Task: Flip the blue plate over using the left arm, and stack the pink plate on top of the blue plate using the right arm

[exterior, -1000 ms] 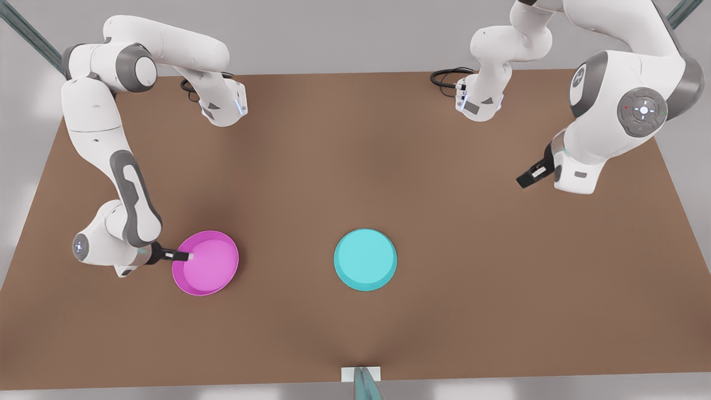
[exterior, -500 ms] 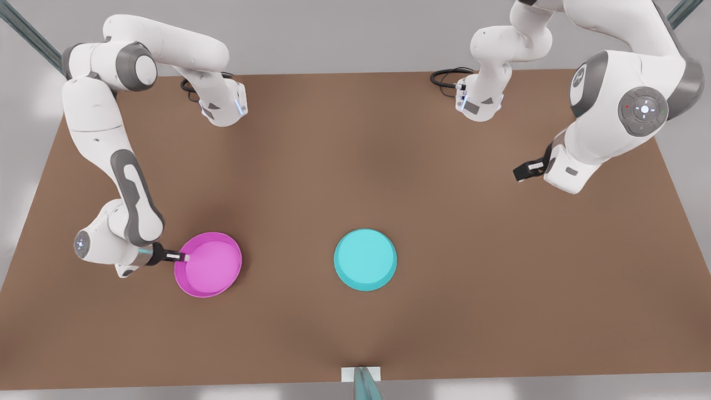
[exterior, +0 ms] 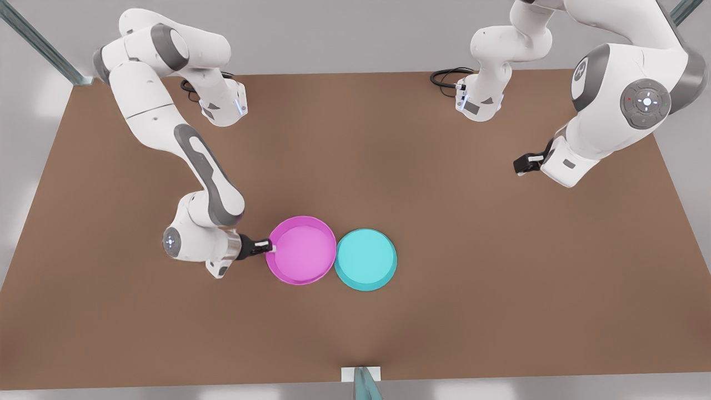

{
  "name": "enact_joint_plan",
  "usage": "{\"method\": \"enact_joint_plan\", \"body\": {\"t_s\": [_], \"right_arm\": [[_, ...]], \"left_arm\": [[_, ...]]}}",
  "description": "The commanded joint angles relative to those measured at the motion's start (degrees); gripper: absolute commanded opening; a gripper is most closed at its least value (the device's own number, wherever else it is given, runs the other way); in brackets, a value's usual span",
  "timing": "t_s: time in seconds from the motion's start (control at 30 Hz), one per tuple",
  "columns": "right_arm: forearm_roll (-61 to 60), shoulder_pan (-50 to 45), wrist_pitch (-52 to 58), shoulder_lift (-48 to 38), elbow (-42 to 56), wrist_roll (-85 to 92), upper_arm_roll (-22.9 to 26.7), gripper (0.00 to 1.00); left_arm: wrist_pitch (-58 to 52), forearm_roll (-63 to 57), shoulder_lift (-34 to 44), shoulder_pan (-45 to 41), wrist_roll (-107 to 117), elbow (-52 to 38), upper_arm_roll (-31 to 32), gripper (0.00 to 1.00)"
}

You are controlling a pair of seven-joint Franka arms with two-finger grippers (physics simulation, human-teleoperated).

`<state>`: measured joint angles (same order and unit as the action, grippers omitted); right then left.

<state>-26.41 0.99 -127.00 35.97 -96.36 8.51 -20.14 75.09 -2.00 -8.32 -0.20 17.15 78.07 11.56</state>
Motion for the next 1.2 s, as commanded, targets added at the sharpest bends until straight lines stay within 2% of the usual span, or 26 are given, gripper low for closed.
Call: {"method": "enact_joint_plan", "body": {"t_s": [0.0,0.17,0.23,0.5,0.53,0.7,0.73,0.8,0.83,0.87,0.9,0.97,1.03,1.1,1.17], "right_arm": [[-3.03,-3.1,-6.41,1.29,1.78,-20.36,-0.07,0.21],[-4.0,-11.62,-12.04,8.76,10.57,-29.6,0.19,0.21],[-4.0,-13.65,-13.45,11.48,13.03,-30.74,0.28,0.21],[-4.09,-17.69,-15.74,12.28,11.37,-33.47,1.42,0.21],[-4.09,-17.69,-15.74,12.28,11.19,-33.56,1.42,1.0],[-3.56,-16.29,-14.77,9.82,10.49,-33.38,1.42,1.0],[-3.47,-13.92,-10.21,7.28,10.49,-33.38,1.51,1.0],[2.84,-4.17,18.25,-1.51,12.42,-27.5,5.2,1.0],[6.98,2.69,35.73,-2.48,19.08,-23.46,5.02,1.0],[16.28,6.3,49.73,-1.96,29.11,-17.84,5.2,1.0],[24.97,7.62,52.19,-3.09,32.98,-11.34,5.29,1.0],[37.22,6.22,54.23,-10.12,34.4,-6.14,4.67,1.0],[38.62,3.84,57.74,-15.75,33.78,-5.61,5.2,1.0],[38.45,3.93,56.78,-26.65,24.65,-5.7,5.29,1.0],[38.19,4.02,53.96,-30.26,19.37,-5.7,5.29,1.0]], "left_arm": [[-0.03,-0.02,0.06,0.03,-5.55,-0.03,0.05,1.0],[-0.03,-0.11,0.23,0.03,-5.2,-0.03,0.05,1.0],[-0.03,-0.11,-1.0,-0.15,-4.93,-3.63,0.05,1.0],[0.15,-0.2,-1.35,-0.06,-5.11,-3.89,-0.13,1.0],[0.06,0.15,-1.7,-0.06,-5.11,-3.98,-0.13,1.0],[0.85,0.15,-2.14,0.03,-5.64,-4.07,-0.57,1.0],[0.85,0.24,-2.14,0.03,-5.55,-4.07,-0.57,1.0],[1.03,0.24,-2.14,0.03,-5.55,-4.07,-0.57,1.0],[0.94,0.24,-2.14,0.11,-5.64,-4.07,-0.57,1.0],[0.76,0.24,-2.14,0.03,-5.46,-4.07,-0.66,1.0],[0.5,0.33,-2.14,0.2,-6.16,-4.07,-0.74,1.0],[0.24,0.24,-1.79,0.2,-6.08,-3.72,-1.01,1.0],[0.5,0.24,-1.96,0.2,-6.08,-3.89,-1.01,1.0],[0.24,0.06,-2.05,0.11,-5.46,-3.72,-1.01,1.0],[-1.34,0.33,-2.23,0.46,-6.52,-3.81,-1.1,1.0]]}}
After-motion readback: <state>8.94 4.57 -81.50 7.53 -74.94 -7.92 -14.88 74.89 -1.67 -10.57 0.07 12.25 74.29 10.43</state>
